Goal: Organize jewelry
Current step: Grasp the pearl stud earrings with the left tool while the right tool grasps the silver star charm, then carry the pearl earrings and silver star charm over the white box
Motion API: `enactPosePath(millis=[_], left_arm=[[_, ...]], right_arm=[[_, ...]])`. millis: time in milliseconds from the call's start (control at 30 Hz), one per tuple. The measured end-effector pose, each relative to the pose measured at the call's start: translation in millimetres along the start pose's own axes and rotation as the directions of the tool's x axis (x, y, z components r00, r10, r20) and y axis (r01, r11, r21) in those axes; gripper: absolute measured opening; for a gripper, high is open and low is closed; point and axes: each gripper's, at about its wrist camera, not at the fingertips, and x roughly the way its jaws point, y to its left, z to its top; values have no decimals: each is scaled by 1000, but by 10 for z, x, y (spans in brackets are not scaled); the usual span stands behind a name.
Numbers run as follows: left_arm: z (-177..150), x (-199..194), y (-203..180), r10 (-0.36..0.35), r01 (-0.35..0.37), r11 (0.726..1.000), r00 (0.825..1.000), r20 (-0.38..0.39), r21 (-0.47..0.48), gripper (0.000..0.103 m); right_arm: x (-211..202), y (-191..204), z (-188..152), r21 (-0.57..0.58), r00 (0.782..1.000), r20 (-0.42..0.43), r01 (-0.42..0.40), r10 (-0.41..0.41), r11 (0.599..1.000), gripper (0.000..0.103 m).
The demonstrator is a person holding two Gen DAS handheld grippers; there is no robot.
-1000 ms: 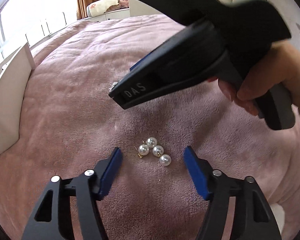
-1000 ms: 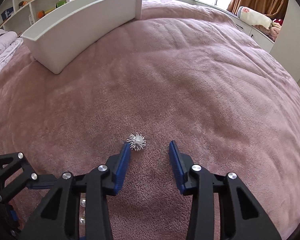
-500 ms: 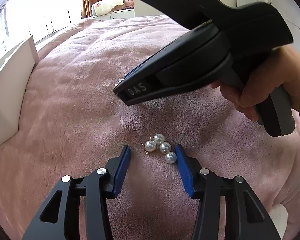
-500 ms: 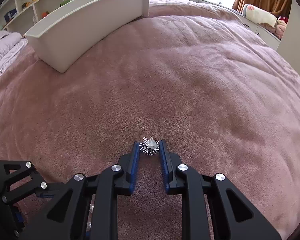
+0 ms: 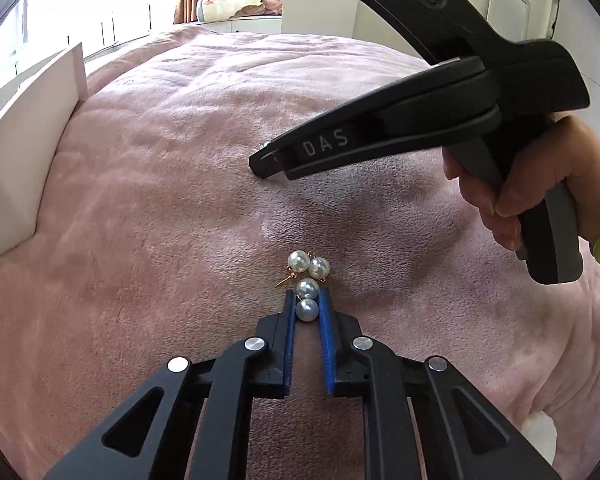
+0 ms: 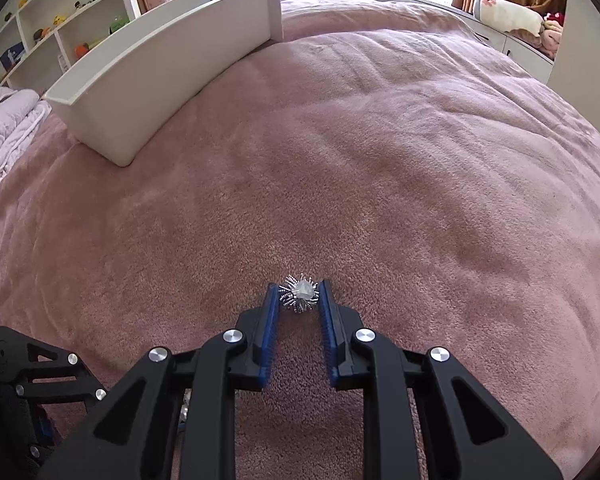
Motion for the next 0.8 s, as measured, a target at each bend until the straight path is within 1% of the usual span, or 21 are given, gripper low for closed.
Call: enactPosePath(millis=[267,400,600,667,800], left_arm=[[38,-126,127,-18,19,999,999,30,-34,16],[91,-303,189,-12,12,1000,998,55,-12,16],[277,-579,337,-2,3,1000,995,102,-9,16],[404,-621,342,1,-1,1000,993,115,-1,16],[500,-794,410,20,-22,1000,991,133,16,16]], right_arm=[[-62,-52,39,40,1000,25,-12,11,999,21],[-103,-46,70,48,999,35,-15,13,999,21],[-192,23,151,45,998,58,-17,14,999,20],[-231,59,201,41,998,69,-13,10,999,21],[-320,149,353,29,996,87,-4,1,1000,21]])
